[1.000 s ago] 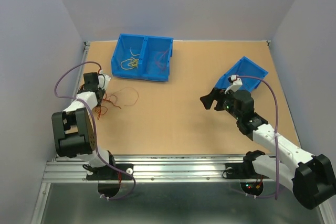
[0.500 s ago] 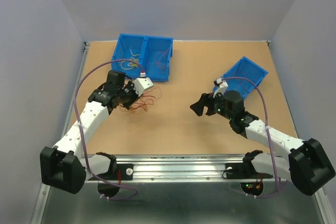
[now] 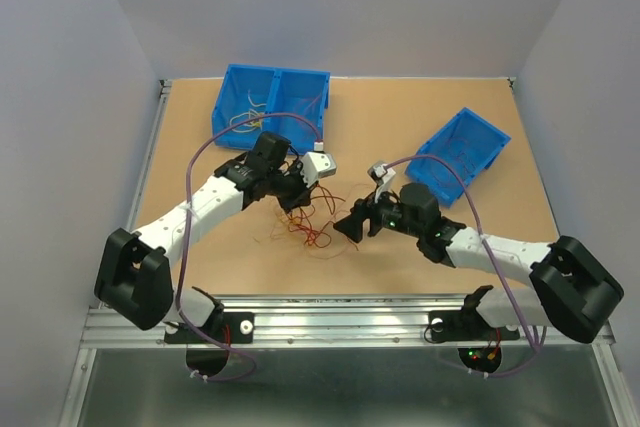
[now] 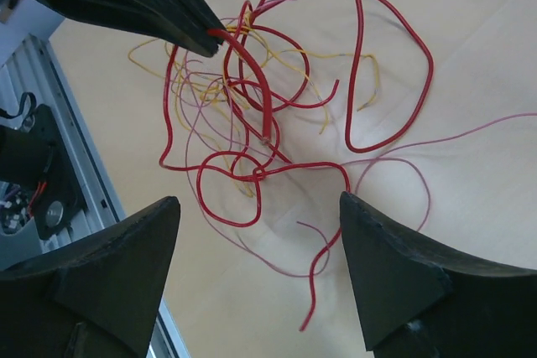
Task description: Untangle the cables
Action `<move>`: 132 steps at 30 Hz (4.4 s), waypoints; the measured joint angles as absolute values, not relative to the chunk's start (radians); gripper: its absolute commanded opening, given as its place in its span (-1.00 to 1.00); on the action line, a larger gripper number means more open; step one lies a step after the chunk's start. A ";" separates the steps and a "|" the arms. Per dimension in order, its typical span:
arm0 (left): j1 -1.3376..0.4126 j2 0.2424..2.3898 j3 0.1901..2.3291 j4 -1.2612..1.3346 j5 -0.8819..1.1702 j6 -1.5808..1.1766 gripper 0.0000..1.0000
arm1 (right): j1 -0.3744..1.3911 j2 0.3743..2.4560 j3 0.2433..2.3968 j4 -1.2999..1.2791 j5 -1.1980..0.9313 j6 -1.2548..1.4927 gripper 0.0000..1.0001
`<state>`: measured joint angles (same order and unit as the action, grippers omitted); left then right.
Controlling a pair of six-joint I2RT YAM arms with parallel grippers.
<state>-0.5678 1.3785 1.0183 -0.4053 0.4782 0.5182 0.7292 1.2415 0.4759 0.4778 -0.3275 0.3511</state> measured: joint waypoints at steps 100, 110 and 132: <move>-0.561 1.303 0.923 0.356 0.535 0.317 0.04 | 0.774 1.046 1.015 0.057 -0.036 0.416 -0.99; -0.582 1.481 0.922 0.424 0.435 0.297 0.04 | 0.774 1.227 1.522 0.029 -0.085 0.485 -0.99; -0.590 1.613 0.923 0.286 0.284 0.344 0.09 | 0.774 1.257 2.022 0.331 0.310 0.309 -0.99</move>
<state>-0.5900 1.6135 0.9226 0.2855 0.2844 0.3439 0.7738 1.2572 2.0216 0.3309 0.3103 0.3092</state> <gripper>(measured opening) 0.539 0.029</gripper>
